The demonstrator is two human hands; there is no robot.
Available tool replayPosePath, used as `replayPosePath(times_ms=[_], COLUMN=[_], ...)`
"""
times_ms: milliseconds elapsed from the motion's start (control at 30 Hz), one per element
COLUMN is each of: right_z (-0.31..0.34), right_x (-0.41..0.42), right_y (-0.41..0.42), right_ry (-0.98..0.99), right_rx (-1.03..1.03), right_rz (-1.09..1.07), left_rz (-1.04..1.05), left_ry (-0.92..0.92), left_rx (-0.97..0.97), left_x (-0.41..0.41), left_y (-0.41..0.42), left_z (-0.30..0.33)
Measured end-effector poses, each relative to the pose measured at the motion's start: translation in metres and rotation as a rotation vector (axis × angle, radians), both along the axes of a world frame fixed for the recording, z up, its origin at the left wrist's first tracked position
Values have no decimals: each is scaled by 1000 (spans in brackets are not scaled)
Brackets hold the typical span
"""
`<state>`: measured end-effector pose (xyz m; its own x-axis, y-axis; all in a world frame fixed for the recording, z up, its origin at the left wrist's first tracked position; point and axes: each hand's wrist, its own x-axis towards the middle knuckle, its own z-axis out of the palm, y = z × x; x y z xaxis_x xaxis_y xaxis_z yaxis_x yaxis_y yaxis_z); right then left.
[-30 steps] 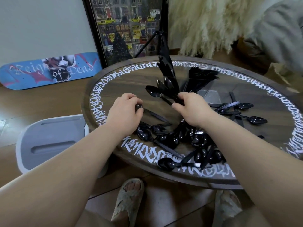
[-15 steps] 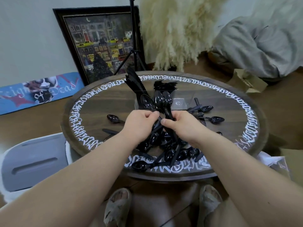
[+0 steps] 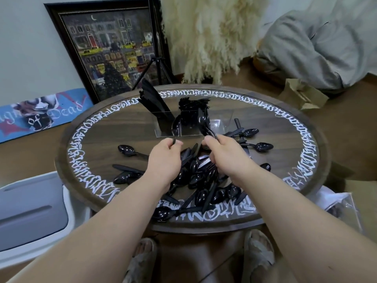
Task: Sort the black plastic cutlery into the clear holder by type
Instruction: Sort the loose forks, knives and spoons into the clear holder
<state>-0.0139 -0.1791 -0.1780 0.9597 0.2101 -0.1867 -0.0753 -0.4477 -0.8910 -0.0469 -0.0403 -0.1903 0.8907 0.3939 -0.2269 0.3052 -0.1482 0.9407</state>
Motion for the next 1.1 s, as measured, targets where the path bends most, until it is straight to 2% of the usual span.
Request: replayPosePath(times_ms=[300,467,667,933,1100], right_z=[-4,-9,-8,-10,-8], right_x=[5,6,4,6,6], right_y=[6,8,15,17,15], right_ry=[112,42,40,84,95], right_rx=[221,188,195,242,287], right_rz=[-85,-134,-68,-3,-97], left_rz=[-77,-164,-199,-259,-200], left_ry=[-2,29,50,70,85], left_rx=[17,-30,-141,-86,-27], left_x=[-1,1,0,-1,1], left_y=[-16,-11,-6,-5,-6], left_z=[5,-2,0,0,1])
